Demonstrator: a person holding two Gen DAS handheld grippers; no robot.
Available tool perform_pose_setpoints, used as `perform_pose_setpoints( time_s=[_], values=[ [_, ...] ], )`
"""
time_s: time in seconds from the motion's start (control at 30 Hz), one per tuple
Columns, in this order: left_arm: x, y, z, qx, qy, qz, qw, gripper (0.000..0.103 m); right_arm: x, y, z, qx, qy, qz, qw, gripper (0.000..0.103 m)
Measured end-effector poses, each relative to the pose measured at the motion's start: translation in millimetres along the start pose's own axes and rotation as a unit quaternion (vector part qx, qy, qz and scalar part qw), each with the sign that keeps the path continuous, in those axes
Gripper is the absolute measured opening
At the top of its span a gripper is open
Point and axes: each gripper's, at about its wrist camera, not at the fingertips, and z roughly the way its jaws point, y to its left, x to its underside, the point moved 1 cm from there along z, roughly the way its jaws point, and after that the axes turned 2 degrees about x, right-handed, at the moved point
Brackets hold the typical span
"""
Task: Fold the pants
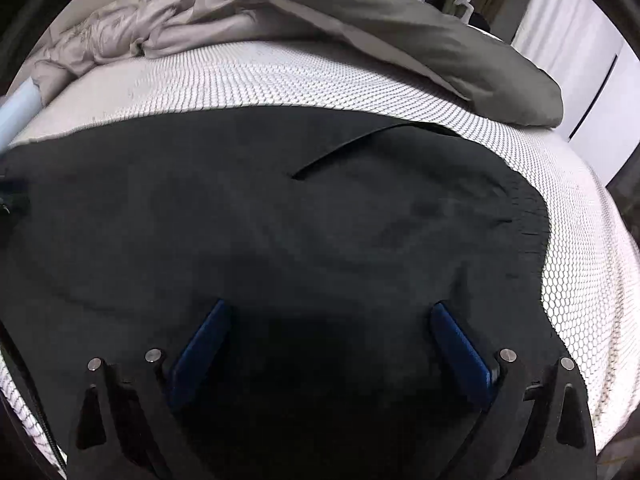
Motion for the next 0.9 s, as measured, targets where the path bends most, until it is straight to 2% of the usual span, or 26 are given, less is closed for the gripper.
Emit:
perform_pose_setpoints(
  time_s=[0.03, 0.07, 0.1, 0.13, 0.23, 0.27, 0.3, 0.4, 0.47, 0.6, 0.63, 0.7, 0.73, 0.8, 0.9],
  values=[
    [1, 2, -2, -0.003, -0.001, 0.003, 1.0000, 0.102, 0, -5, -2, -0.005, -0.006, 0.011, 1.000, 0.098],
    [2, 4, -4, -0.008, -0.001, 0.002, 1.0000, 0.102, 5, -9, -6, 0.034, -0.007, 0.016, 0.999, 0.102],
    [4, 6, -5, -0.011, 0.000, 0.001, 0.9999, 0.102, 7, -15, -2, 0.114, 0.003, 0.011, 0.993, 0.102],
    [5, 7, -6, -0.011, 0.000, -0.001, 0.9999, 0.102, 5, -19, 2, 0.136, 0.010, 0.014, 0.991, 0.102],
    [4, 7, -6, -0.016, 0.003, -0.001, 0.9999, 0.102, 9, -39, -5, 0.111, 0.017, 0.070, 0.991, 0.102],
    [4, 6, -7, -0.017, 0.005, -0.002, 0.9998, 0.102, 7, -40, -13, 0.110, 0.009, 0.078, 0.991, 0.101],
    [5, 7, -9, -0.015, 0.011, -0.005, 0.9998, 0.102, 4, -37, -25, 0.089, -0.009, 0.082, 0.993, 0.101],
    [-6, 5, -19, 0.009, 0.005, -0.009, 0.9999, 0.102, -14, -13, -47, 0.009, -0.056, 0.061, 0.997, 0.101],
    [-13, 5, -24, 0.007, -0.010, -0.011, 0.9999, 0.102, -28, 7, -48, -0.014, -0.062, 0.040, 0.997, 0.101],
    [-39, 13, -6, -0.022, -0.027, -0.030, 0.9990, 0.102, -65, 64, -14, -0.045, -0.046, -0.002, 0.998, 0.101],
    [-43, 16, 3, -0.034, -0.021, -0.031, 0.9987, 0.102, -77, 70, 0, -0.060, -0.037, -0.006, 0.997, 0.101],
    [-46, 22, 20, -0.036, 0.000, -0.034, 0.9988, 0.102, -90, 79, 26, -0.096, -0.016, -0.006, 0.995, 0.101],
    [-46, 23, 25, -0.033, 0.002, -0.032, 0.9989, 0.103, -97, 85, 43, -0.101, -0.007, -0.009, 0.995, 0.101],
    [-46, 25, 25, -0.025, -0.003, -0.025, 0.9994, 0.103, -95, 86, 66, -0.068, 0.018, -0.025, 0.997, 0.100],
    [-44, 28, 25, -0.015, -0.006, -0.021, 0.9997, 0.103, -93, 42, 77, -0.004, 0.021, 0.000, 1.000, 0.101]
  ],
)
